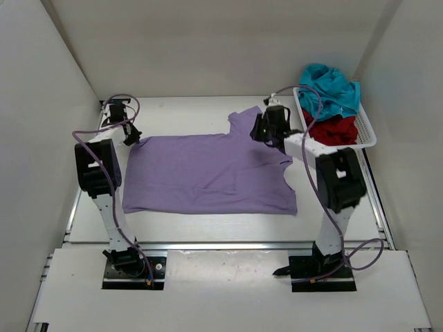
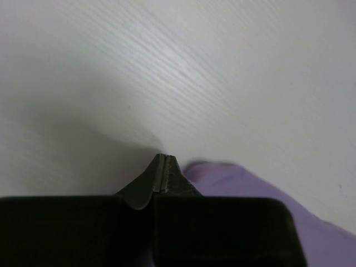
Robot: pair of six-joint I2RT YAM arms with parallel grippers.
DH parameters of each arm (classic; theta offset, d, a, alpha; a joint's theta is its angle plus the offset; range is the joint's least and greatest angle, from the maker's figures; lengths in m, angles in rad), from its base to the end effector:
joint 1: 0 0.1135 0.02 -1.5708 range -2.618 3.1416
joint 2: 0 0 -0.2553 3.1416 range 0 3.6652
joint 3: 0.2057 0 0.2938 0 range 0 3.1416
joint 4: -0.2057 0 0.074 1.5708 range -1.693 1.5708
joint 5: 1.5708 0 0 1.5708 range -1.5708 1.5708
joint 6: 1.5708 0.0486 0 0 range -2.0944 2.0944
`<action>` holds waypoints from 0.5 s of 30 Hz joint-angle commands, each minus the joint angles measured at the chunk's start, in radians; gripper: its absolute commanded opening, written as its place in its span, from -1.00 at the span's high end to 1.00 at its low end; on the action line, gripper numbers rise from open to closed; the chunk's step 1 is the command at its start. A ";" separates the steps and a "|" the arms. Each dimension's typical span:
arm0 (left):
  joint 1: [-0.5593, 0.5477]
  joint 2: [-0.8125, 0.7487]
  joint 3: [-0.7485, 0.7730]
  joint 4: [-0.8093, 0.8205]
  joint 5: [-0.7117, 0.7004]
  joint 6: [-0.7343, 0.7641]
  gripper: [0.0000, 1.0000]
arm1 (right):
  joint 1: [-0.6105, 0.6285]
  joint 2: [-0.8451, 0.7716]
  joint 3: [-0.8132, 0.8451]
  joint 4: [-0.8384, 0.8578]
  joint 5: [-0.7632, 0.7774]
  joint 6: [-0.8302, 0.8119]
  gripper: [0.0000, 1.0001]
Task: Fold and stack the t-shirts
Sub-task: Grap the side of the flattened tshirt furthest away from the robot with both arms
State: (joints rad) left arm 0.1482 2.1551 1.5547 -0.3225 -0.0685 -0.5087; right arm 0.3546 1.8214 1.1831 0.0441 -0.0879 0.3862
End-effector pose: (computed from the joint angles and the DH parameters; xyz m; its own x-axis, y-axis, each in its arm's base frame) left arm 0.4999 0.0780 0.1158 -0.5971 -0.5804 -0.5537 -0.5484 0.7991 -0.2463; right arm 0.4219 0.1608 0.1691 -0.6423 0.1623 -0.7491 -0.1858 0.9152 0.3576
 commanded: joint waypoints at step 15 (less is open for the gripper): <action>-0.027 -0.175 -0.162 0.158 0.090 -0.088 1.00 | -0.199 0.869 1.339 -0.575 -0.038 -0.052 -0.06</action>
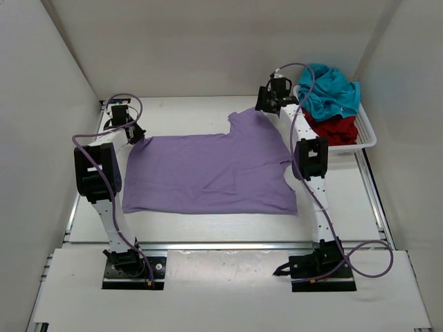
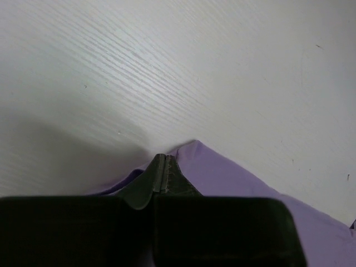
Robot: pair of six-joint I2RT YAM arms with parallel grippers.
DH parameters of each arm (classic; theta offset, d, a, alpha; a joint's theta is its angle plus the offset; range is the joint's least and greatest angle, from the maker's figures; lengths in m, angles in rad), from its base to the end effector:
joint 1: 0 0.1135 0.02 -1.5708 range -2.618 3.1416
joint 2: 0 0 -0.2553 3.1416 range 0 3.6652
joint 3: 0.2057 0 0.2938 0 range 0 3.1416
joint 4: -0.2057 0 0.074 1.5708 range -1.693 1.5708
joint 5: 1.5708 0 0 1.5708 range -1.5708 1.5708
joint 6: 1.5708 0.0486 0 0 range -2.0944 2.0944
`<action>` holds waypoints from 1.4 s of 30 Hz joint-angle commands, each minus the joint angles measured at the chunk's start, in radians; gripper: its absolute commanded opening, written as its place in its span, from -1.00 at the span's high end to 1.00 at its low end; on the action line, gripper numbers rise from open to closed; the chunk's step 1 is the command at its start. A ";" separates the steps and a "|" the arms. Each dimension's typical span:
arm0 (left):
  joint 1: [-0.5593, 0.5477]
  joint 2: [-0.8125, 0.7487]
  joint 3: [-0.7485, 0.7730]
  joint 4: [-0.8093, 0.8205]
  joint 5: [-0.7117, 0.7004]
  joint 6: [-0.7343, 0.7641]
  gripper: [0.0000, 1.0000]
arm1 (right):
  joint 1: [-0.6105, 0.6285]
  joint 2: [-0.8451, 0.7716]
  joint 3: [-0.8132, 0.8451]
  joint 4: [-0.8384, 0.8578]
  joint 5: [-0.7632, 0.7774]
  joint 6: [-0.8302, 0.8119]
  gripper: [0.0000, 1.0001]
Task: Fold and stack the t-shirts
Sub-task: Grap the side of the flattened tshirt furthest away from the robot with both arms
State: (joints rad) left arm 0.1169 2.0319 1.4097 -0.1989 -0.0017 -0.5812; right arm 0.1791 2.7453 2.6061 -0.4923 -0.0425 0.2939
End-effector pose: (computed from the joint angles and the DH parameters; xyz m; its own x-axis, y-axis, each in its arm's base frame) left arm 0.4825 0.0567 0.1335 -0.5429 -0.6165 -0.5702 -0.4975 0.7831 -0.3731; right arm 0.6369 0.1174 0.1592 -0.6173 0.1824 -0.7653 -0.0344 0.9656 0.2578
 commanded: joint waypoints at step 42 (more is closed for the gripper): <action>0.012 -0.142 -0.115 0.102 0.080 -0.028 1.00 | -0.075 0.067 0.200 -0.075 -0.385 0.191 1.00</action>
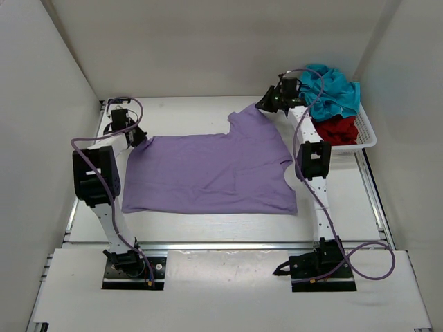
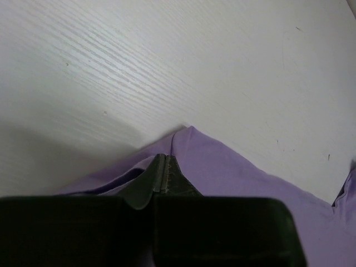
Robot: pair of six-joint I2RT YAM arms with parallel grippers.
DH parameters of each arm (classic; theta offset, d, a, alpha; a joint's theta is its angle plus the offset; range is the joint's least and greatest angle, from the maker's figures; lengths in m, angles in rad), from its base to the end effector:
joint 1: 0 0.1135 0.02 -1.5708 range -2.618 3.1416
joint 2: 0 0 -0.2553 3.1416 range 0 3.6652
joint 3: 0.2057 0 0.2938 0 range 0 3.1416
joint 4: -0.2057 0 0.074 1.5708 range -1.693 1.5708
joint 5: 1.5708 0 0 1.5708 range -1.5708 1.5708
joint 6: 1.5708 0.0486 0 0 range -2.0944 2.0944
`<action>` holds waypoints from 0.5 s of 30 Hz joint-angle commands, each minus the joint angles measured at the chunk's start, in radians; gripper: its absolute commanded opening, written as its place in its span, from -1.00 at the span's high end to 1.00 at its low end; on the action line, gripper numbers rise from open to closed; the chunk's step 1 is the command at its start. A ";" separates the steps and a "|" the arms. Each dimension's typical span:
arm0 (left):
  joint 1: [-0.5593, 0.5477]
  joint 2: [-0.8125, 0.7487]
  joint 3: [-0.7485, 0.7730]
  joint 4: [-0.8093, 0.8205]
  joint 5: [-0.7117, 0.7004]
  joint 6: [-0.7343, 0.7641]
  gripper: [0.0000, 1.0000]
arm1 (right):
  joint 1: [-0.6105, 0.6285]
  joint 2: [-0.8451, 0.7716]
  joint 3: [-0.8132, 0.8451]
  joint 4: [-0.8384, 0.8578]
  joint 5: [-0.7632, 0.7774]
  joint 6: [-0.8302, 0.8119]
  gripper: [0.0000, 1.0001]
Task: Fold and stack the t-shirts
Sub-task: Grap the side of the flattened tshirt furthest away from the robot with both arms
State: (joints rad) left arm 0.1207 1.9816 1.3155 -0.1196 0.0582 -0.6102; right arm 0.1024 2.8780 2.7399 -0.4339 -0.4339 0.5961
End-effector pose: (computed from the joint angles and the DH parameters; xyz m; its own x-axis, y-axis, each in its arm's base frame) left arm 0.4687 0.0540 0.1304 -0.5300 -0.6405 -0.5557 -0.4674 0.7675 -0.4388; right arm 0.6534 0.0877 0.1359 -0.6951 0.4407 -0.5680 -0.0654 0.7481 0.6604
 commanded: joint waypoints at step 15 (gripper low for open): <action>0.120 -0.136 -0.102 0.040 0.130 -0.051 1.00 | 0.025 -0.603 -0.417 -0.525 0.274 -0.433 1.00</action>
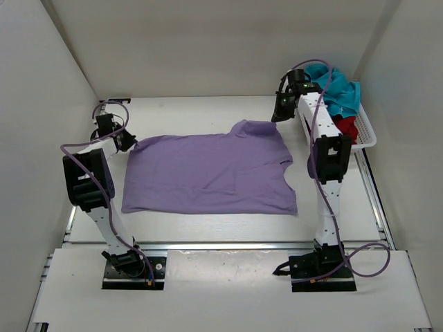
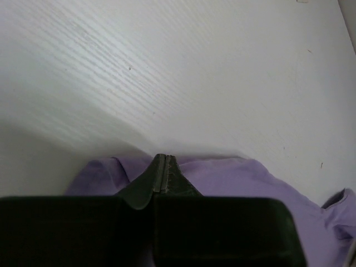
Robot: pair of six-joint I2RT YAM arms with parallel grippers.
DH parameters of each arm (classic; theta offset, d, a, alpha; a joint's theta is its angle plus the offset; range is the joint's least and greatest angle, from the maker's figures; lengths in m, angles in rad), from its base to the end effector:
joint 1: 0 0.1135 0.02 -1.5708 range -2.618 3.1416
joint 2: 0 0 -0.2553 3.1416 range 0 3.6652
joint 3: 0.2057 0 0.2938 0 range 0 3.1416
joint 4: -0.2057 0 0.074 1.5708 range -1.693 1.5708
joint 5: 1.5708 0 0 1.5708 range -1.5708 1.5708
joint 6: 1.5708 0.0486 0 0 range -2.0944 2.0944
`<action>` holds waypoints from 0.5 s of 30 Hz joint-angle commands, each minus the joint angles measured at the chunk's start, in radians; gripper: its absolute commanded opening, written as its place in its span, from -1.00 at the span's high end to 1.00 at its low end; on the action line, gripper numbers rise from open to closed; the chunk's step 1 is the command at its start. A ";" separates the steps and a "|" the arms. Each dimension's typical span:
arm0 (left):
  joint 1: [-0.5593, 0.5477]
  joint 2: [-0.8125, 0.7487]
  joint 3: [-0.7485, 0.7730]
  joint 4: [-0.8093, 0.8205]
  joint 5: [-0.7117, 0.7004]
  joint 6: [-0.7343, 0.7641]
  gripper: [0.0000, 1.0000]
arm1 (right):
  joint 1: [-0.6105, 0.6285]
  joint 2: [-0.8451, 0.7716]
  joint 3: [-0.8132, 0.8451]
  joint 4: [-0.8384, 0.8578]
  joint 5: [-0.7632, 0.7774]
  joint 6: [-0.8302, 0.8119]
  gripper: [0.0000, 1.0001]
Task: Fold and stack the t-shirts
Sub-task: Grap the side of the flattened tshirt furthest away from the robot with both arms
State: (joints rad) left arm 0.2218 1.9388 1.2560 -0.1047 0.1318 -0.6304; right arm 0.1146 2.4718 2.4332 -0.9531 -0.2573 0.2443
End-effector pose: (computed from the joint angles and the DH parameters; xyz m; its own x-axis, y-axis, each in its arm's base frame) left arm 0.4492 0.0948 0.1302 -0.4832 -0.7080 -0.5151 -0.5105 0.7058 -0.4912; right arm 0.5709 0.0782 0.2196 -0.8670 0.1357 -0.4795 -0.0404 0.9399 0.3390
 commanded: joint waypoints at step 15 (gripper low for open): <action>0.065 -0.306 -0.208 0.092 0.134 -0.088 1.00 | 0.065 -0.706 -0.880 0.298 0.194 -0.011 1.00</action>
State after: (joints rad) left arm 0.2745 1.7508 1.0912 -0.0525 0.2333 -0.7124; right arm 0.1722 1.8904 1.6653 -0.7822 -0.1081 0.2085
